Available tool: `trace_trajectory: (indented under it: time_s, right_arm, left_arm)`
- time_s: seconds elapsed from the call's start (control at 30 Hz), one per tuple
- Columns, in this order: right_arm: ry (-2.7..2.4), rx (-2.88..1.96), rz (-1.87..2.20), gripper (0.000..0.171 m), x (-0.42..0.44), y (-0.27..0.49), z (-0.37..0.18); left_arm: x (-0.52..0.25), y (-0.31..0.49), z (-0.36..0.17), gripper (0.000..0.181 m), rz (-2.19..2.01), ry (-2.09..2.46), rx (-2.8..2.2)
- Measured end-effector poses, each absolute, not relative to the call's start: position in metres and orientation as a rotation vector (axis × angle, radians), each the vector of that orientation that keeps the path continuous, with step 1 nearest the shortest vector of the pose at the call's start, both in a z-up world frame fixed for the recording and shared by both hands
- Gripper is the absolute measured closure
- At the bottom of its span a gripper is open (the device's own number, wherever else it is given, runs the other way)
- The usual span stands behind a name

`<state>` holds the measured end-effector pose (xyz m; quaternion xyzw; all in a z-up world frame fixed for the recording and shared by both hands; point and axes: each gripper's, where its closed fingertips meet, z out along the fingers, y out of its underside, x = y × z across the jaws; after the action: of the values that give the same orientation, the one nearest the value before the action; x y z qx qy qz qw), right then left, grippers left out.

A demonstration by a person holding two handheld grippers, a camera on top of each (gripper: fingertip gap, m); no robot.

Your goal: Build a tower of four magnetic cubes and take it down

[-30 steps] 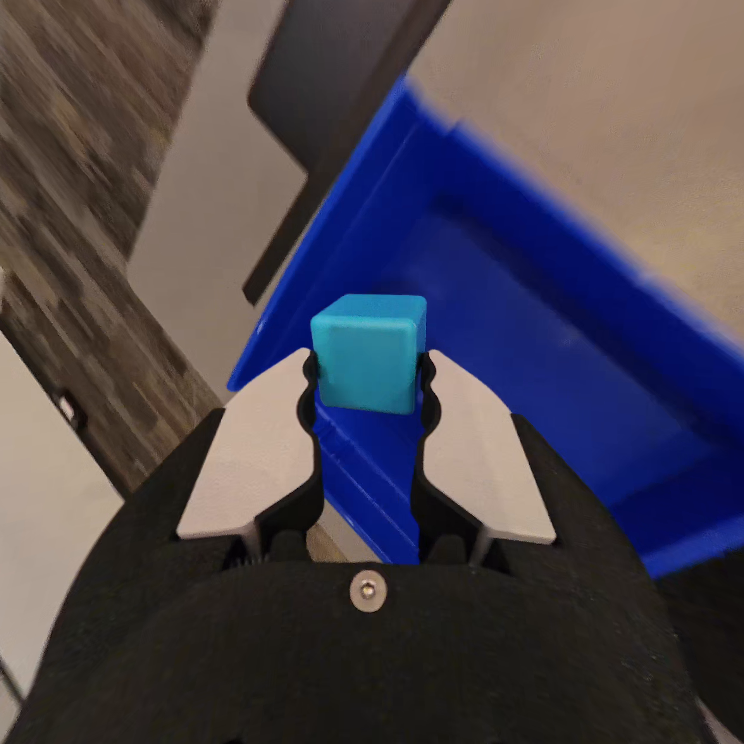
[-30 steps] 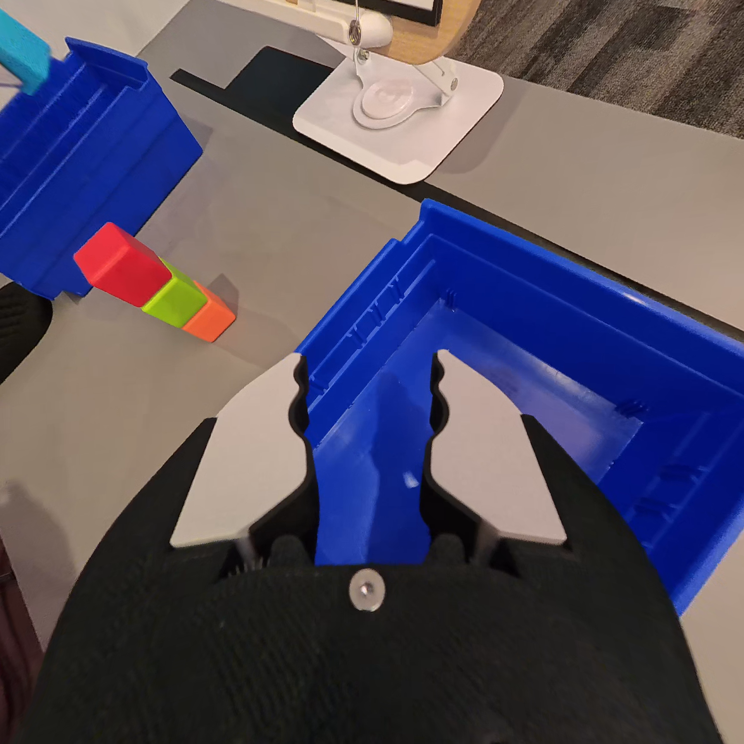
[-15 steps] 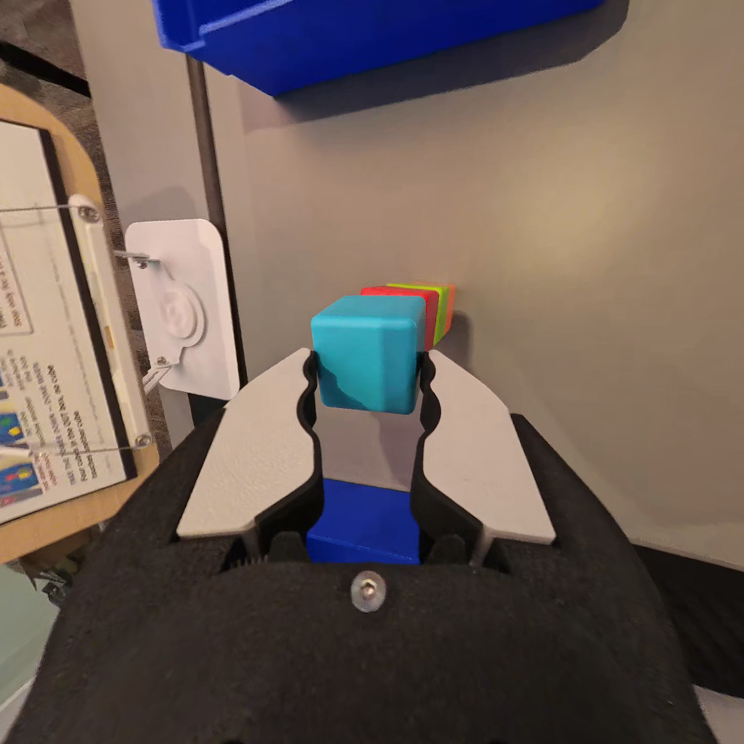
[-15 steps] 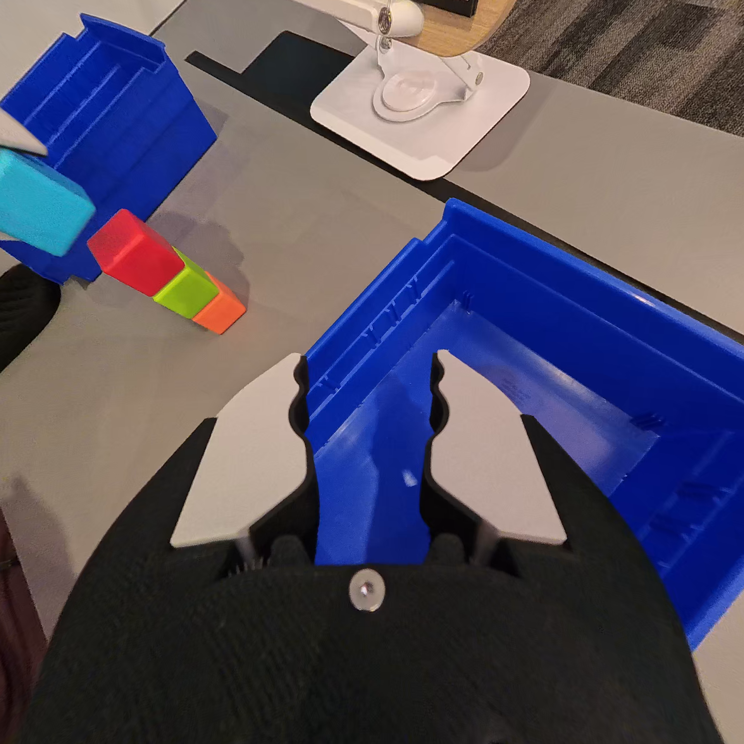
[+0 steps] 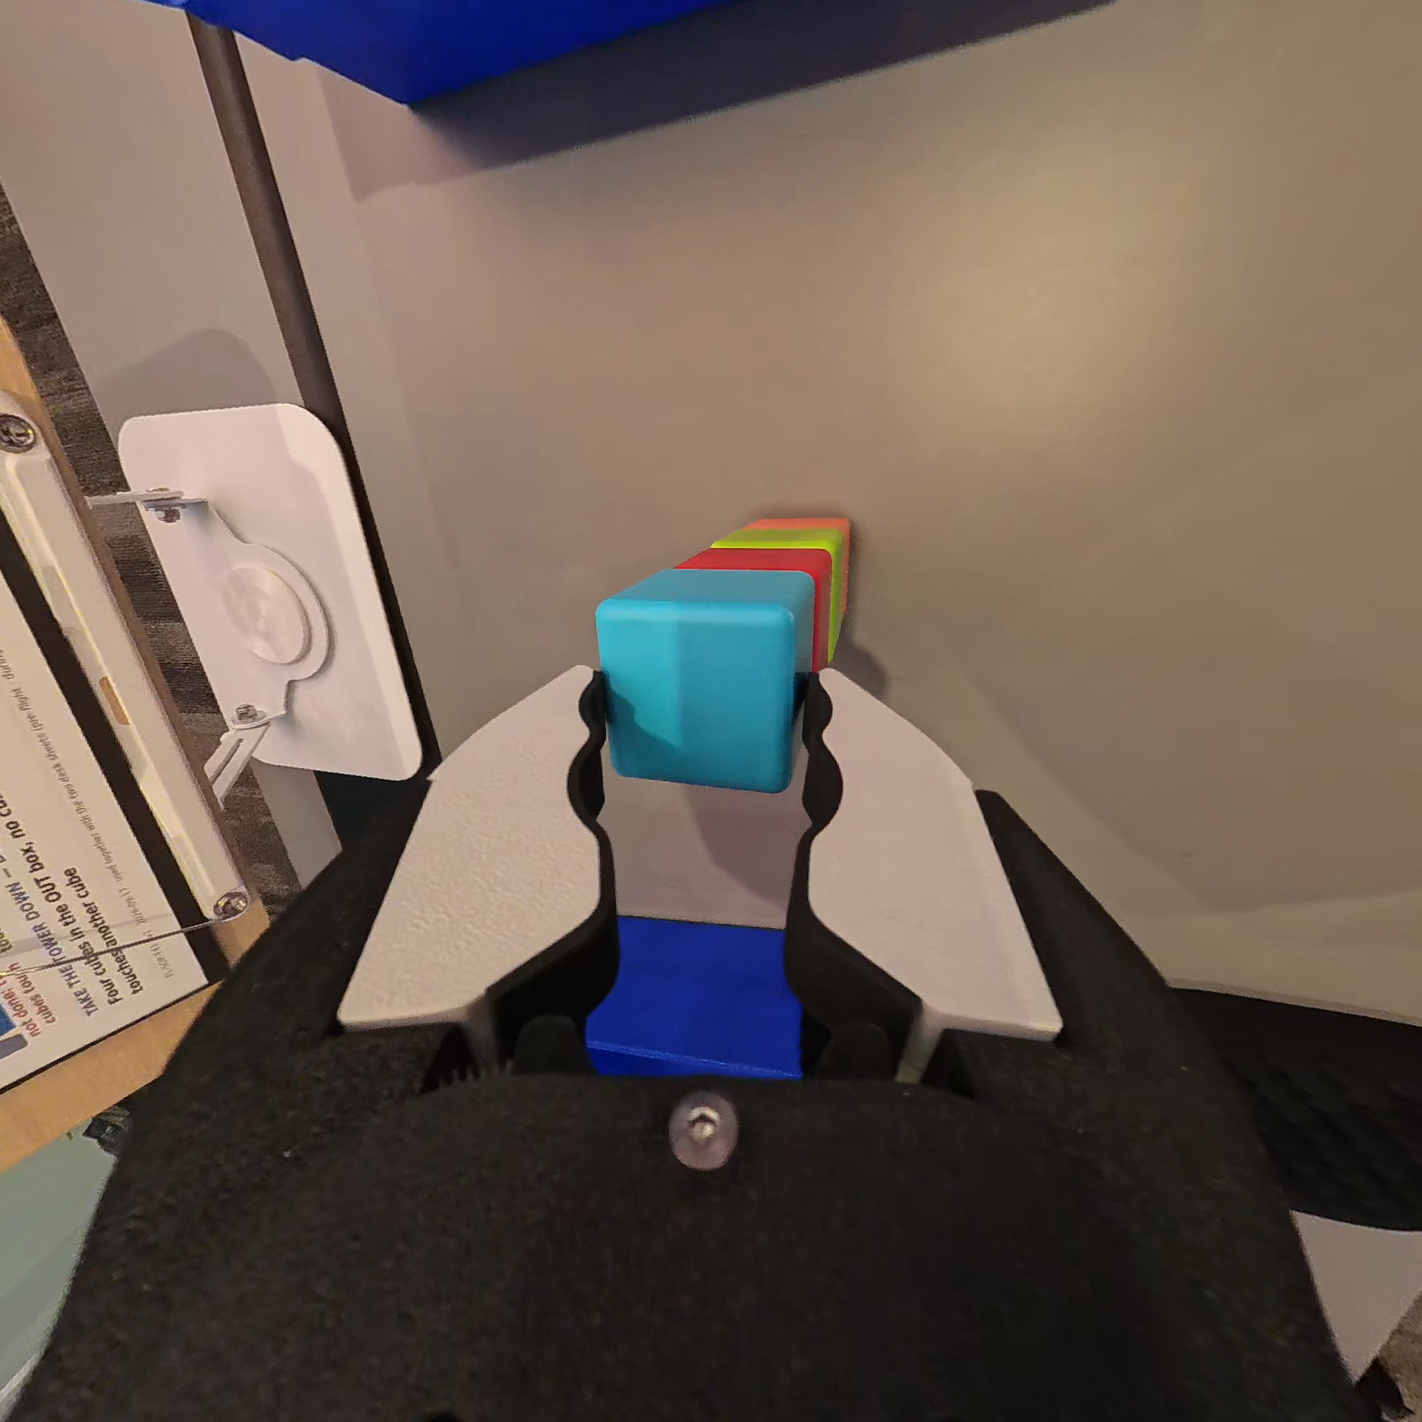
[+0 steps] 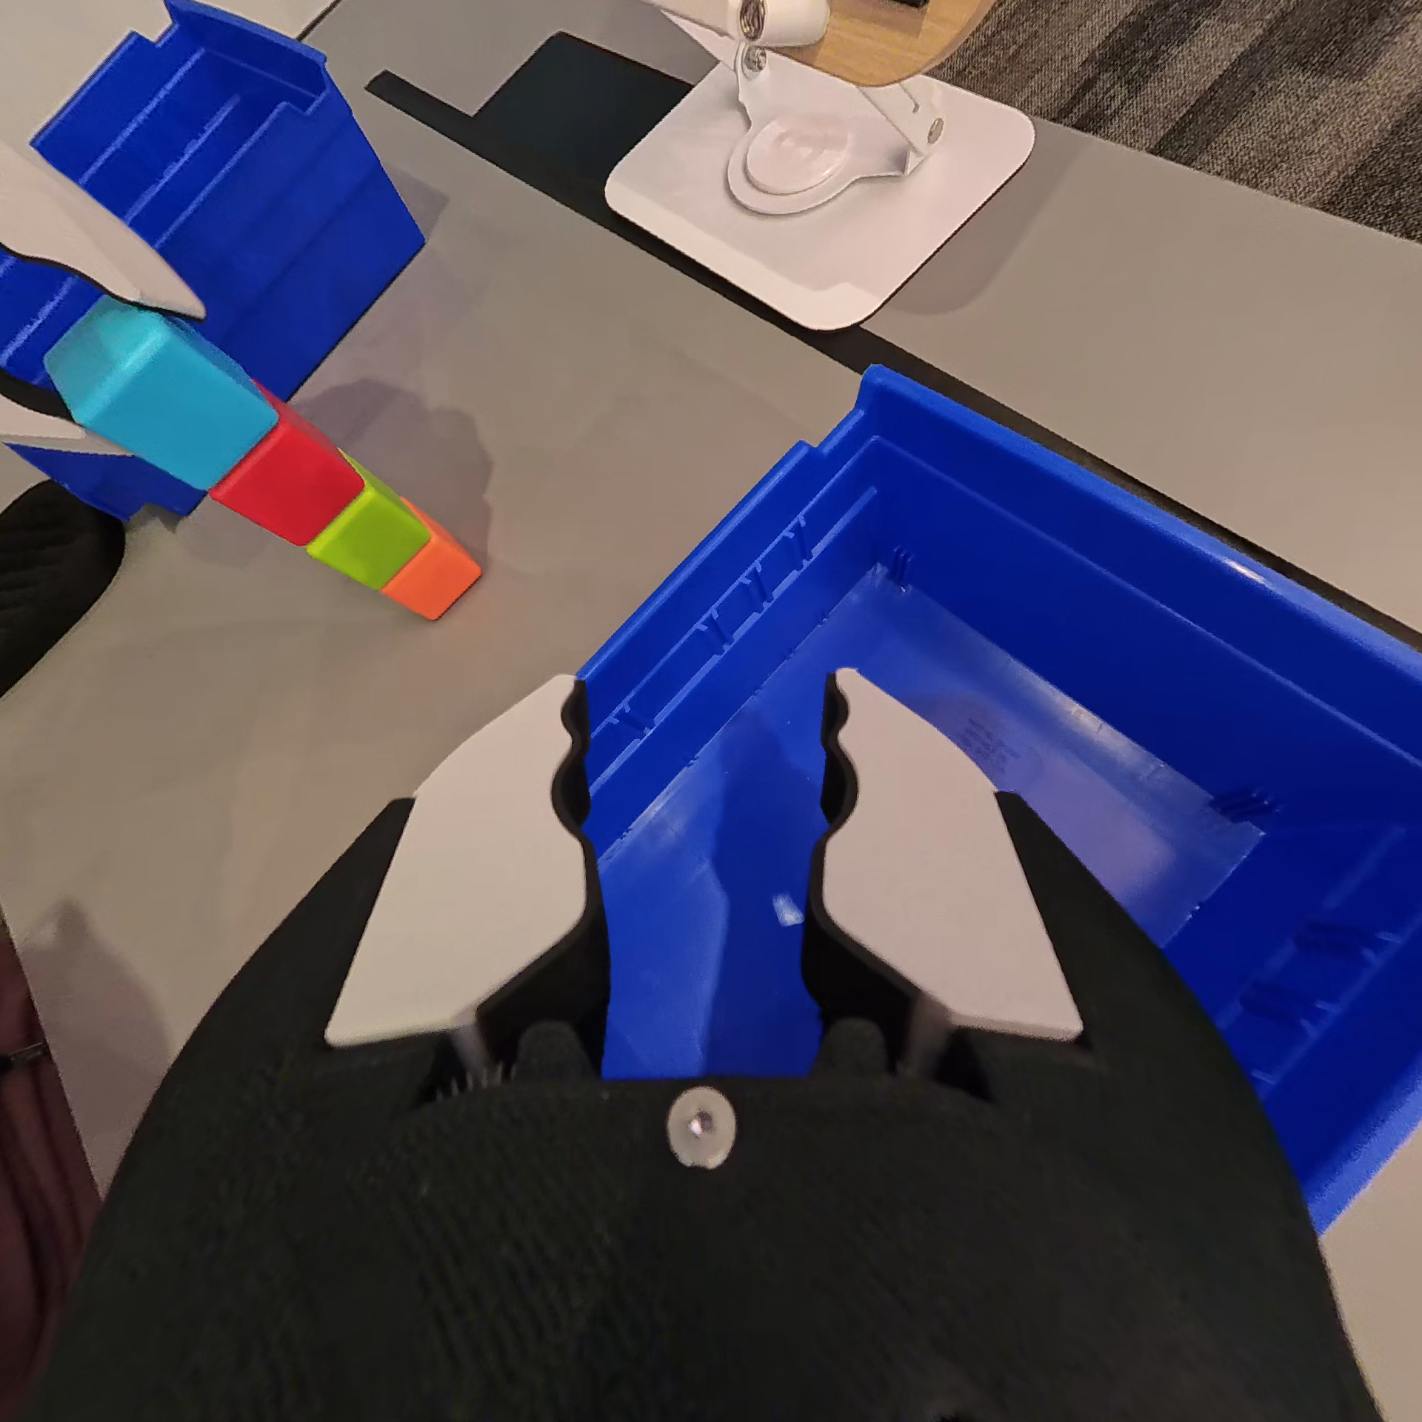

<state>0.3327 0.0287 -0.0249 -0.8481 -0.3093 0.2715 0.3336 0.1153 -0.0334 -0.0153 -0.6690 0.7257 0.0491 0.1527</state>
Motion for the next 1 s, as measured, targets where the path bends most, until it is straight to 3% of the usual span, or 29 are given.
trace_trajectory:
  time_s: [0.1, 0.23, 0.33, 0.43, 0.7, 1.0]
  right_arm:
    - [-0.807, -2.218, 0.712, 0.111, 0.332, 0.029, -0.026]
    - [-0.806, -2.216, 0.704, 0.111, 0.333, 0.029, -0.025]
    - [-0.801, -2.194, 0.695, 0.111, 0.334, 0.029, -0.019]
    - [-0.786, -2.148, 0.688, 0.112, 0.333, 0.029, -0.007]
    - [-0.767, -1.944, 0.675, 0.112, 0.311, 0.029, 0.041]
    - [-0.765, -1.796, 0.643, 0.112, 0.286, 0.021, 0.075]
  left_arm:
    - [0.114, -0.028, -0.015, 0.13, 0.142, 2.056, -1.914]
    - [0.116, -0.027, -0.008, 0.103, 0.052, 1.931, -1.924]
    - [0.121, -0.032, 0.013, 0.099, -0.146, 1.654, -1.881]
    - [0.109, -0.03, 0.03, 0.106, -0.282, 1.236, -1.825]
    - [0.087, -0.032, -0.006, 0.087, -0.42, 0.768, -1.656]
    - [0.117, -0.023, -0.044, 0.088, -0.458, 0.675, -1.738]
